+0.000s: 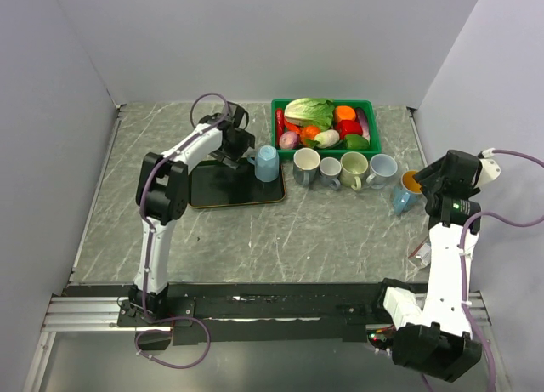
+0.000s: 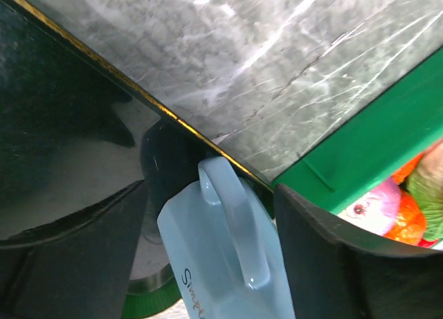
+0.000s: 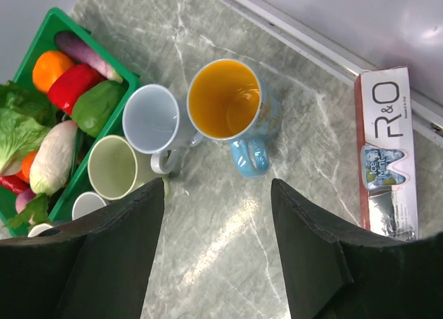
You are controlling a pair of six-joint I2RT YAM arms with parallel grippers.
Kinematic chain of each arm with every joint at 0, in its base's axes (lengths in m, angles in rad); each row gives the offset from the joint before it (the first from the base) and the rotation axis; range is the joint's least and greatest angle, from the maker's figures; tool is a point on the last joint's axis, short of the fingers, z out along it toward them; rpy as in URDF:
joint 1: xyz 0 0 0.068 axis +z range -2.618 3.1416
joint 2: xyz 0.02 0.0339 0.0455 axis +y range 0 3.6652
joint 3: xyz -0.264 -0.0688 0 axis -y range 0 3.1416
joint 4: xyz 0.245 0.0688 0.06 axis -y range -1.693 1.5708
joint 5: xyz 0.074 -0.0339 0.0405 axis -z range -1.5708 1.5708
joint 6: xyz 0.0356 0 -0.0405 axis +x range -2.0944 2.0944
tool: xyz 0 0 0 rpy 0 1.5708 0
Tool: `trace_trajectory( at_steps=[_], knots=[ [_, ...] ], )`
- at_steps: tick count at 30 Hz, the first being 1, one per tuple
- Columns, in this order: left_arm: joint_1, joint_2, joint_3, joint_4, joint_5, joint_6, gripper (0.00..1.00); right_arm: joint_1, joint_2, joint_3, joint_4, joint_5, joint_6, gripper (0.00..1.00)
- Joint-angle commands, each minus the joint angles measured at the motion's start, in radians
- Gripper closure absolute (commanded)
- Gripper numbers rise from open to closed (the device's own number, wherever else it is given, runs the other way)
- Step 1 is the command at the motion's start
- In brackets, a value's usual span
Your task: Turn the mug right side up
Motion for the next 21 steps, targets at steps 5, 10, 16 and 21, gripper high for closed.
trace_trajectory(
  at_steps=[5, 10, 16, 21],
  knots=[
    [-0.034, 0.002, 0.043, 0.057, 0.02, -0.031, 0.35, 0.018, -0.029, -0.012, 0.013, 0.037, -0.023, 0.31],
    [-0.047, 0.039, 0.109, 0.042, 0.028, -0.009, 0.51, 0.03, -0.041, -0.031, 0.013, 0.06, -0.032, 0.31],
    [-0.051, 0.045, 0.106, 0.042, 0.029, 0.001, 0.62, 0.035, -0.049, -0.061, 0.022, 0.062, -0.032, 0.31],
    [-0.053, 0.042, 0.095, 0.054, 0.039, 0.024, 0.83, 0.035, -0.049, -0.065, 0.026, 0.062, -0.034, 0.31]
  ],
)
